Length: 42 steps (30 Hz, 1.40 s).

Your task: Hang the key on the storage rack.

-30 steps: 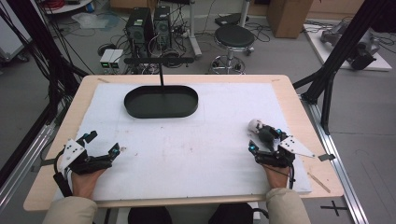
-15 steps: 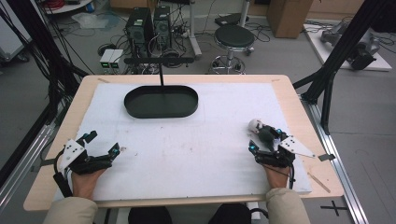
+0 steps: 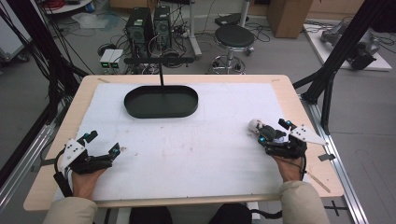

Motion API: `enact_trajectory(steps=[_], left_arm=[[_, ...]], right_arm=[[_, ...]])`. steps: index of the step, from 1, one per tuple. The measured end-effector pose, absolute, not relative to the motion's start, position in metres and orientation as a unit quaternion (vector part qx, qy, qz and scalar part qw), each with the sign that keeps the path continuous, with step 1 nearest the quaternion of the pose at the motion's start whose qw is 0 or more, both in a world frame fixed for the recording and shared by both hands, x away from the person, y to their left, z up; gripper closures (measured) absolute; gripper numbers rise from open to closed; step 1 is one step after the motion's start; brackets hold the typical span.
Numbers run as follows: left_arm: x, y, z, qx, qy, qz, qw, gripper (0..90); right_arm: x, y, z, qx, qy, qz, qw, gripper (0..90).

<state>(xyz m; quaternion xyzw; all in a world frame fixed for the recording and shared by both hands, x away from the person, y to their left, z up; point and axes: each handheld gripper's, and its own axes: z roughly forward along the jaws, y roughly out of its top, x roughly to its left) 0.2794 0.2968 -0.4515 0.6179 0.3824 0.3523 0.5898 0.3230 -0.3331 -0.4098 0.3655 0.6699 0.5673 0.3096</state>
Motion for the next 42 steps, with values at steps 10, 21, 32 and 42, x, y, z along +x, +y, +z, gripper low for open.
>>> enact_trajectory(steps=[10, 21, 32, 42], left_arm=[[0.280, 0.296, -0.451, 0.622, 0.382, 0.353, 0.586, 1.7], [0.280, 0.296, -0.451, 0.623, 0.381, 0.351, 0.586, 1.7], [0.280, 0.297, -0.451, 0.623, 0.383, 0.351, 0.585, 1.7], [0.280, 0.297, -0.451, 0.625, 0.384, 0.350, 0.583, 1.7]], right_arm=[[0.350, -0.345, -0.379, 0.364, 0.735, 0.508, 0.263, 0.4], [0.377, -0.350, -0.374, 0.371, 0.799, 0.415, 0.229, 0.5], [0.397, -0.348, -0.391, 0.380, 0.836, 0.353, 0.178, 0.5], [0.406, -0.343, -0.405, 0.379, 0.863, 0.298, 0.153, 0.5]])
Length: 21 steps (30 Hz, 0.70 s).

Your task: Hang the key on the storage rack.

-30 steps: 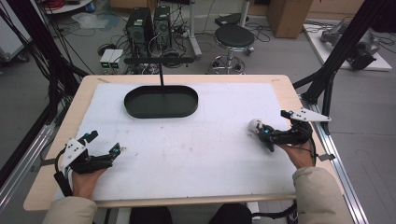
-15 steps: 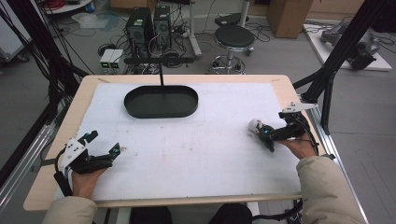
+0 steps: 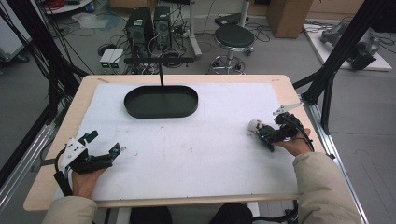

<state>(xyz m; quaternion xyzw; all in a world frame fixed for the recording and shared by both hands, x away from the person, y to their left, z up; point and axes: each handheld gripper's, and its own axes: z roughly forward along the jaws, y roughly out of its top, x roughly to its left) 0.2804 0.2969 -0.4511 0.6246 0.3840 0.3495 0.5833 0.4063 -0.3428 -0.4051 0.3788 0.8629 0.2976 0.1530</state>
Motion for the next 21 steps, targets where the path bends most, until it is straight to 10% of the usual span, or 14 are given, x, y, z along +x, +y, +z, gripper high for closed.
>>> enact_trajectory(steps=[12, 21], left_arm=[[0.280, 0.297, -0.451, 0.625, 0.383, 0.350, 0.584, 1.7], [0.280, 0.296, -0.451, 0.624, 0.381, 0.350, 0.586, 1.7]], right_arm=[[0.409, -0.338, -0.416, 0.375, 0.883, 0.258, 0.118, 1.1], [0.411, -0.339, -0.416, 0.388, 0.884, 0.242, 0.095, 38.3]])
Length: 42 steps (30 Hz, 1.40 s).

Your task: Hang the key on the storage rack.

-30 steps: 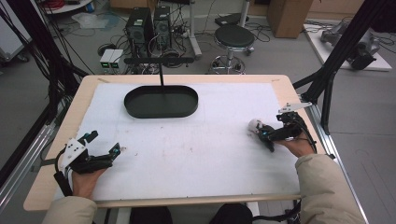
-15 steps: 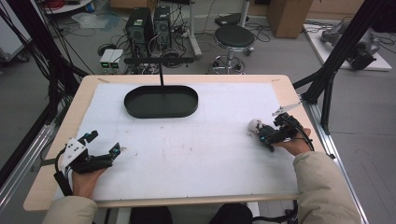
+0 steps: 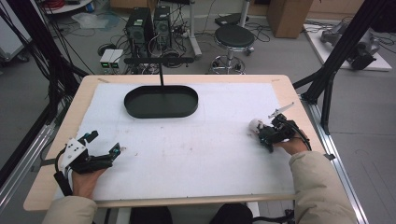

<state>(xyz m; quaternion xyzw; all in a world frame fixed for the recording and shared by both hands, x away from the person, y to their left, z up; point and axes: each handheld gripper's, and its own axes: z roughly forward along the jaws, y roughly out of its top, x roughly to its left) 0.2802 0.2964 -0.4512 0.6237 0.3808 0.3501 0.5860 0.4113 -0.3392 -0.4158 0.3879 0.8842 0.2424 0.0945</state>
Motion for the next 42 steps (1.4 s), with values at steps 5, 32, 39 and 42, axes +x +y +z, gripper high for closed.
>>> enact_trajectory(steps=[5, 32, 39, 42], left_arm=[[0.280, 0.297, -0.451, 0.624, 0.379, 0.352, 0.585, 1.7], [0.317, 0.266, -0.365, 0.708, 0.262, 0.258, 0.603, 1.7], [0.331, 0.235, -0.332, 0.749, 0.189, 0.218, 0.596, 1.7], [0.335, 0.223, -0.321, 0.760, 0.159, 0.191, 0.600, 1.7]], right_arm=[[0.410, -0.340, -0.414, 0.387, 0.884, 0.245, 0.097, 41.7], [0.383, -0.264, -0.316, 0.212, 0.913, 0.340, 0.073, 43.9], [0.379, -0.230, -0.302, 0.156, 0.916, 0.364, 0.056, 43.9], [0.377, -0.217, -0.299, 0.137, 0.920, 0.364, 0.049, 43.9]])
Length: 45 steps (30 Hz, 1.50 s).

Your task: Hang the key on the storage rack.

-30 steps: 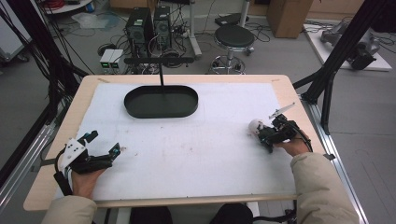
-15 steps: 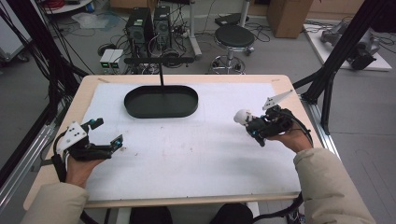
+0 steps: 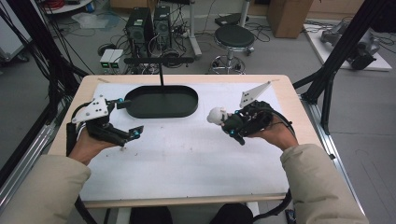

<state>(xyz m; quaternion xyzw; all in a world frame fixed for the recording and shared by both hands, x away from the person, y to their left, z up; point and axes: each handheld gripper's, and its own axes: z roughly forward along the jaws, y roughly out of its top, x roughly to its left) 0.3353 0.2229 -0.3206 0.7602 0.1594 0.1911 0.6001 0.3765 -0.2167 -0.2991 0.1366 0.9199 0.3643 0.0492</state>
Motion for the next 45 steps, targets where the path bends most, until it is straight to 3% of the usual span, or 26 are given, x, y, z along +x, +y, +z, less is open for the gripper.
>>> enact_trajectory(steps=[15, 31, 34, 40, 42, 45], left_arm=[[0.345, 0.149, -0.316, 0.819, 0.073, 0.124, 0.555, 1.7], [0.346, 0.102, -0.328, 0.857, 0.041, 0.076, 0.508, 3.3], [0.345, 0.098, -0.330, 0.863, 0.028, 0.066, 0.500, 15.3], [0.345, 0.093, -0.331, 0.871, 0.016, 0.046, 0.489, 30.5], [0.344, 0.093, -0.331, 0.875, 0.009, 0.049, 0.481, 42.1], [0.343, 0.093, -0.331, 0.876, 0.007, 0.051, 0.479, 48.2]], right_arm=[[0.368, -0.169, -0.305, 0.058, 0.932, 0.357, 0.013, 43.9], [0.364, -0.139, -0.316, 0.014, 0.942, 0.336, -0.011, 43.9], [0.365, -0.136, -0.317, 0.007, 0.943, 0.334, -0.013, 43.9], [0.363, -0.133, -0.319, -0.002, 0.944, 0.329, -0.016, 43.8], [0.362, -0.133, -0.319, -0.003, 0.945, 0.327, -0.015, 43.8], [0.362, -0.131, -0.320, -0.008, 0.946, 0.323, -0.016, 43.8]])
